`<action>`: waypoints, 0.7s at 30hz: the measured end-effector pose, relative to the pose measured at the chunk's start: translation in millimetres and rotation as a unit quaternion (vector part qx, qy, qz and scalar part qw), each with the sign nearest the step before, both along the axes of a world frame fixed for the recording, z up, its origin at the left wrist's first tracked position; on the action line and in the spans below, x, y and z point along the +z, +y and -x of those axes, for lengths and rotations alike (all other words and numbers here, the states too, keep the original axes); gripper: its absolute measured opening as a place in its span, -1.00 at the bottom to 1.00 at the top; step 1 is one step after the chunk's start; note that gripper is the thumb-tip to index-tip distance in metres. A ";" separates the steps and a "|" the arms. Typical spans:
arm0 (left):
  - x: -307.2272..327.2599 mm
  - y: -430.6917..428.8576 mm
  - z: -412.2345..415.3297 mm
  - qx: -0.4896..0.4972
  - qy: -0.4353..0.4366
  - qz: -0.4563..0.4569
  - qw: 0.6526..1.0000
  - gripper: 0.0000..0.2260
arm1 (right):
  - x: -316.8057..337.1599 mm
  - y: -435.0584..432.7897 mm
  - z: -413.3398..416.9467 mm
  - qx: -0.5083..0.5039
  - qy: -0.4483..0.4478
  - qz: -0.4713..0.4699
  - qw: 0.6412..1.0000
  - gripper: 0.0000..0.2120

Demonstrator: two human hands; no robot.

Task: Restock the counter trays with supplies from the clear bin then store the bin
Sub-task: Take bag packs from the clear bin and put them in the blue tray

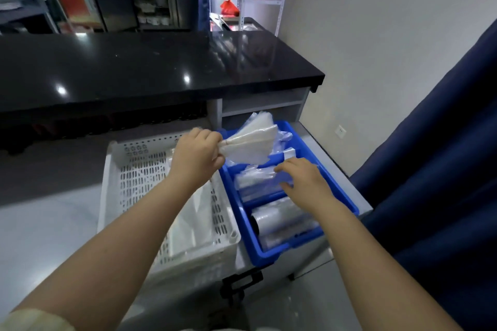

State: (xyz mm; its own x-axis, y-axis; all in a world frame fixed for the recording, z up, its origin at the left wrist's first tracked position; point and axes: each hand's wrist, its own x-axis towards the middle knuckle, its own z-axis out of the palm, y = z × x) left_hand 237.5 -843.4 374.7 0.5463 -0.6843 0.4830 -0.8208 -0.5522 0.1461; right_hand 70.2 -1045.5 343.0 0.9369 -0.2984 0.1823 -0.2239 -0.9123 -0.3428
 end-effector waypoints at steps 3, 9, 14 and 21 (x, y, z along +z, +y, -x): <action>-5.7 -33.1 -16.7 -0.010 0.014 -0.002 1.000 -0.77 | -10.4 -31.0 -21.5 -0.014 0.082 0.010 0.996 -0.58; -20.5 -74.8 -28.7 0.020 0.044 -0.002 0.999 -0.76 | -26.6 -69.4 -66.9 0.071 0.219 0.009 0.973 -0.45; -28.7 -87.3 -29.3 0.077 0.061 -0.001 0.995 -0.76 | -49.2 -84.7 -93.9 0.177 0.298 0.076 0.935 -0.44; -34.5 -105.5 -16.5 0.132 0.083 -0.021 0.988 -0.73 | -62.5 -100.1 -94.0 0.243 0.242 0.052 0.938 -0.71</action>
